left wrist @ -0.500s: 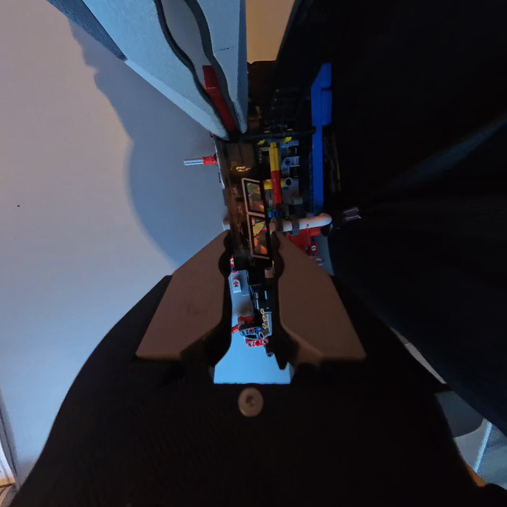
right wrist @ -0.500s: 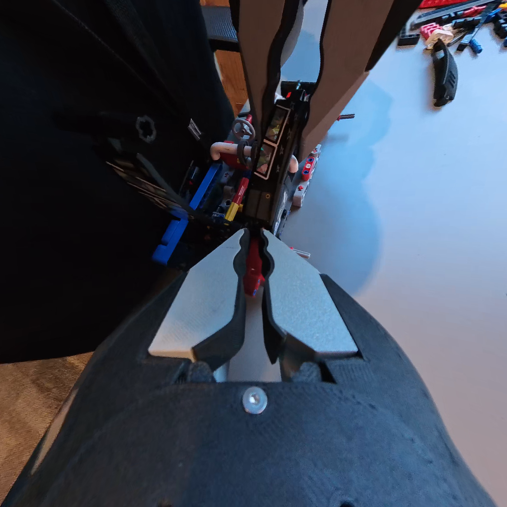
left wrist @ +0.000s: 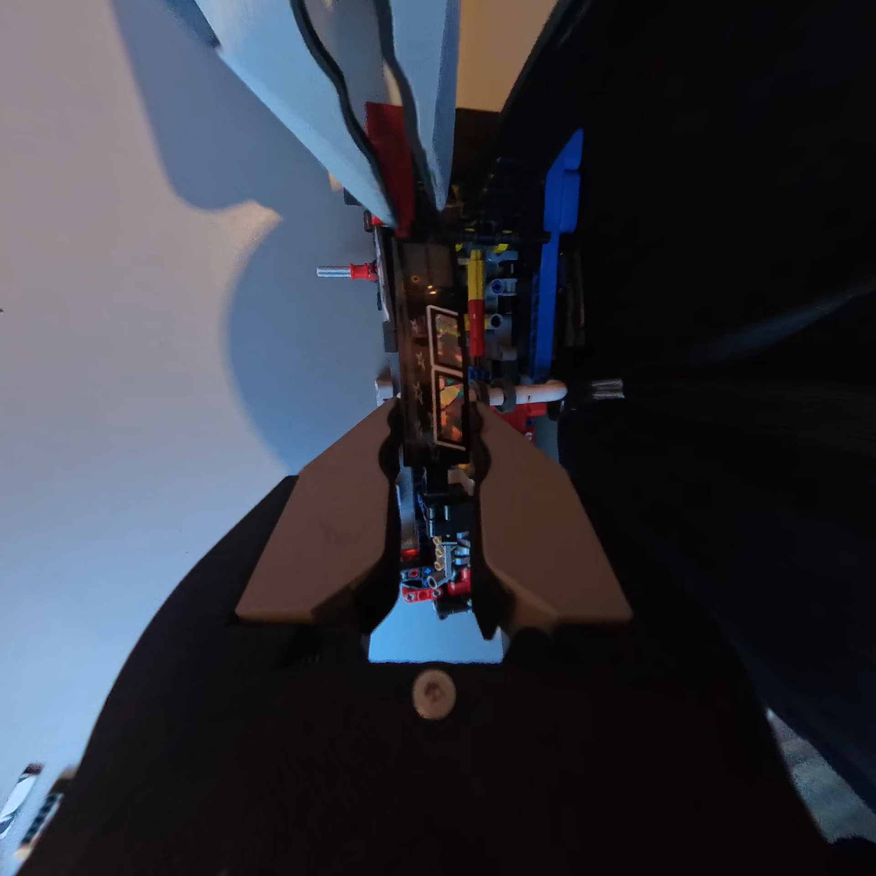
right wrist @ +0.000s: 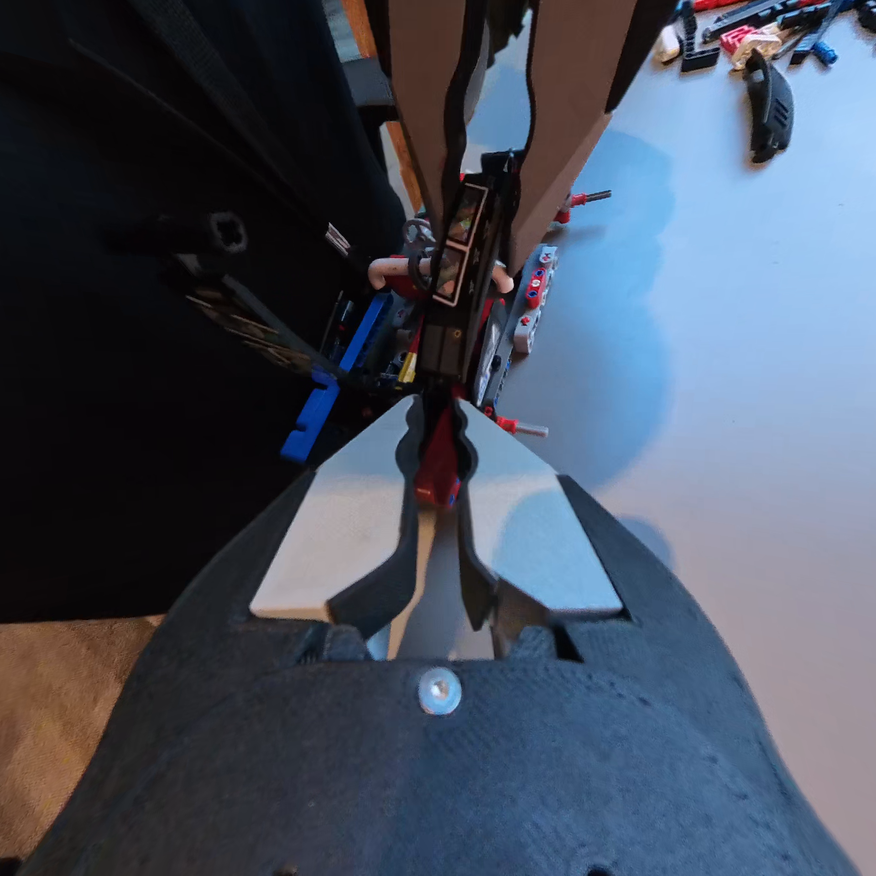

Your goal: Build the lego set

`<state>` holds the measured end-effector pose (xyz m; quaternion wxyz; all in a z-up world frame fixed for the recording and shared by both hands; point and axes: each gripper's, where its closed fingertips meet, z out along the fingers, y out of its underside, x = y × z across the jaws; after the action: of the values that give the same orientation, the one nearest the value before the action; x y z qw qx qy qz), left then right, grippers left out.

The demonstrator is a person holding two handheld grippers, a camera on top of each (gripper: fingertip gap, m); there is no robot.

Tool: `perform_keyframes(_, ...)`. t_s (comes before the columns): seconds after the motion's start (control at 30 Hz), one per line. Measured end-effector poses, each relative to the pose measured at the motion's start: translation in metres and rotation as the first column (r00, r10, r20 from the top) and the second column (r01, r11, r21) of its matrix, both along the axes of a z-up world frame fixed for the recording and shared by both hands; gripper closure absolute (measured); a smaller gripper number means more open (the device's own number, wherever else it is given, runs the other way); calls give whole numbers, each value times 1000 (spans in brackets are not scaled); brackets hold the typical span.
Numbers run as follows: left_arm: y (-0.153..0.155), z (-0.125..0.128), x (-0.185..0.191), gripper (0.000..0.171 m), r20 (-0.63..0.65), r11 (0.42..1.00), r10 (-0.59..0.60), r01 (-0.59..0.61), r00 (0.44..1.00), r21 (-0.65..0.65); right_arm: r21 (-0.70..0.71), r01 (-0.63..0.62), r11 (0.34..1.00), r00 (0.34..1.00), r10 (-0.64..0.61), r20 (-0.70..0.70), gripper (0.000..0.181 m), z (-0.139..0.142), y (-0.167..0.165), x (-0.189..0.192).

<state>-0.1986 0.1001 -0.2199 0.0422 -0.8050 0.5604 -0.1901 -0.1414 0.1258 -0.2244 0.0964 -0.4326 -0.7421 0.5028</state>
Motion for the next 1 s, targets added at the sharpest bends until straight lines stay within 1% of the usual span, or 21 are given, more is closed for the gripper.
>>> perform_keyframes(0.03, 0, 0, 0, 148, 14, 1000, 9, -9, 1000, -8, 9, 35, 999, 999, -35, -5, 167, 1, 6, 2)
perform_keyframes(0.07, 0, 1, 0, 148, 24, 1000, 13, -13, 1000, -10, 2, 66, 998, 998, -66, -18, 167, 5, 12, 5)
perform_keyframes(0.13, 1, 0, 0, 147, 32, 1000, 10, -10, 999, -8, -68, 92, 993, 994, -96, -54, 166, 20, 16, 15)
perform_keyframes(0.2, 1, 0, 0, 148, 37, 1000, 4, -4, 999, -3, -139, 76, 987, 992, -89, -90, 164, 36, 10, 28)
perform_keyframes(0.23, 1, 0, 0, 148, 41, 1000, 2, -2, 999, -2, -153, 65, 986, 992, -80, -99, 164, 41, 5, 34)
perform_keyframes(0.3, 1, 0, 1, 148, 59, 1000, 2, -2, 998, -6, -156, 42, 987, 992, -60, -110, 168, 48, -7, 39)
perform_keyframes(0.37, 1, 0, 2, 147, 92, 1000, 9, -7, 996, -23, -156, 14, 988, 991, -35, -133, 170, 54, -23, 37)
perform_keyframes(0.4, 1, 1, 2, 147, 114, 1000, 9, -6, 993, -30, -147, 5, 989, 990, -26, -139, 171, 55, -30, 32)
perform_keyframes(0.47, 1, 1, 4, 146, 161, 999, 8, 0, 987, -50, -108, 30, 994, 990, -45, -135, 177, 51, -36, 16)
perform_keyframes(0.53, 0, 3, 3, 144, 201, 997, 10, 6, 980, -83, -88, 33, 996, 991, -43, -123, 172, 48, -44, 2)
perform_keyframes(0.57, -3, 5, 1, 140, 218, 994, 7, 17, 976, -112, -65, 50, 997, 993, -57, -108, 173, 44, -45, -5)
perform_keyframes(0.63, -6, 8, -8, 139, 250, 990, -12, 47, 968, -135, 1, 85, 996, 994, -85, -65, 174, 34, -46, -16)
perform_keyframes(0.67, -6, 7, -16, 136, 242, 991, -20, 52, 970, -127, 21, 87, 996, 995, -86, -52, 179, 33, -48, -18)
perform_keyframes(0.73, -7, 9, -30, 127, 239, 988, -11, 48, 971, -148, 72, 98, 993, 995, -96, -32, 173, 30, -46, -17)
perform_keyframes(0.83, -14, 19, -37, 127, 297, 982, -4, 59, 955, -177, 114, 170, 979, 985, -166, -40, 171, 32, -34, -15)
perform_keyframes(0.93, -11, 20, -37, 124, 304, 990, 9, 34, 953, -137, 138, 261, 955, 965, -257, -47, 164, 35, -16, -15)
perform_keyframes(1.0, -8, 21, -31, 119, 307, 995, 27, 5, 951, -104, 127, 309, 943, 951, -305, -53, 147, 40, -6, -20)
